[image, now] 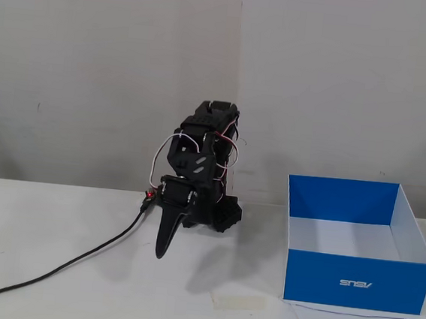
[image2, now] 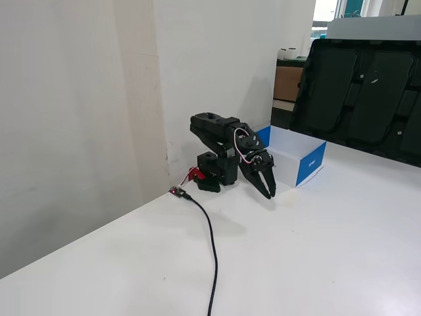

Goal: Pick the gray block and keep it in the box.

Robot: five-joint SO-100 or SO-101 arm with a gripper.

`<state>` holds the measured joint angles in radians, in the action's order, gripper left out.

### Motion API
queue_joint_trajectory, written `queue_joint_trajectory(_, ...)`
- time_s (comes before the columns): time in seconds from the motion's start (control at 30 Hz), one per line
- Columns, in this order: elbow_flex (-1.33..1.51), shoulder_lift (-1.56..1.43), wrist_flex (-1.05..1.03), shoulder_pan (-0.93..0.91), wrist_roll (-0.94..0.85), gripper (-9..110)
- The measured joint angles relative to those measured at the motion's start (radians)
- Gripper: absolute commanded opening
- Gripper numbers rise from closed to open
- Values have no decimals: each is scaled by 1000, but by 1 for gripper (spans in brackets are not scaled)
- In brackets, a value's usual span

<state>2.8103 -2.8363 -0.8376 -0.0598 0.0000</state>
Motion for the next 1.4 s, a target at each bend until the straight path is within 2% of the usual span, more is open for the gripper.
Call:
queue_joint_trajectory(0.43, 193, -465, -222, 98, 0, 0)
queue_joint_trajectory(0.97, 215, -474, -336, 112, 31, 0)
queue_joint_trajectory(1.4, 215, -474, -337, 112, 31, 0)
